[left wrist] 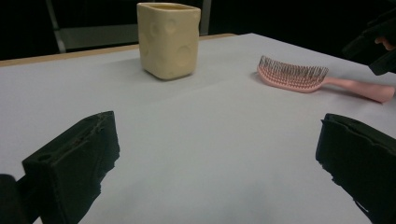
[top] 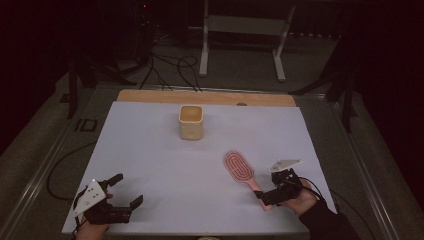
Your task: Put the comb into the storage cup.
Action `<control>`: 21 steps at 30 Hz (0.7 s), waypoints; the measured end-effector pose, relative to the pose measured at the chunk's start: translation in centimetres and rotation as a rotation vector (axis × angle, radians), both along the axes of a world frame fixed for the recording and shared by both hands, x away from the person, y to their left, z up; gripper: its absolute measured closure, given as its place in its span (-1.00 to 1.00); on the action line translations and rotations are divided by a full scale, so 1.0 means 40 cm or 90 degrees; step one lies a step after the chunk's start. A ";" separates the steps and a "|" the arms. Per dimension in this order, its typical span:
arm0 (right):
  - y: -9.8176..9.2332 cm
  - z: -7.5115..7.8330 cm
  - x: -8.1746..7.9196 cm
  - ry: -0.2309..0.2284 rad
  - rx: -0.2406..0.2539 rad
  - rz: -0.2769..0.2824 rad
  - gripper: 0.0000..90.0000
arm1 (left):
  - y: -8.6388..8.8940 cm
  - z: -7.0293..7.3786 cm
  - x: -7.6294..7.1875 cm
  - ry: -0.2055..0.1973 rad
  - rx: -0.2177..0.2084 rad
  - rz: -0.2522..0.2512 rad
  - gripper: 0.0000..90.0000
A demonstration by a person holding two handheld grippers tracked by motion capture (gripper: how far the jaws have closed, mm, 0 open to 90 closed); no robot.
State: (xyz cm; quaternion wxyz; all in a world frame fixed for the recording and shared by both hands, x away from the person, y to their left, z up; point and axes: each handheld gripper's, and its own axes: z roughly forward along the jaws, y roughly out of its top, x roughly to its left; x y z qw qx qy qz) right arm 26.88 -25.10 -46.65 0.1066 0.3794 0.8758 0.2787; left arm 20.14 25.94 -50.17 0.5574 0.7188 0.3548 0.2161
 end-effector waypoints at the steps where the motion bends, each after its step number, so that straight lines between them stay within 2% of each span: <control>1: 0.005 0.000 0.002 0.004 -0.002 0.005 -0.83 | 0.000 0.000 0.000 0.000 0.001 0.000 -0.99; 10: 0.043 0.012 0.022 0.007 -0.034 0.043 -0.82 | 0.001 0.000 0.000 -0.001 -0.002 0.000 -0.99; 13: 0.056 0.016 0.031 0.011 -0.031 0.050 -0.82 | 0.001 0.001 -0.001 0.000 0.000 -0.001 -0.99; 15: 0.065 0.020 0.035 0.009 -0.032 0.052 -0.82 | 0.002 0.001 0.000 -0.001 -0.001 0.000 -0.99; 19: 0.075 0.026 0.046 0.026 -0.034 0.044 -0.82 | 0.002 0.001 -0.001 -0.001 0.000 0.000 -0.99; 21: 0.079 0.026 0.049 0.027 -0.046 0.041 -0.82 | 0.001 0.001 0.000 -0.001 -0.001 -0.001 -0.99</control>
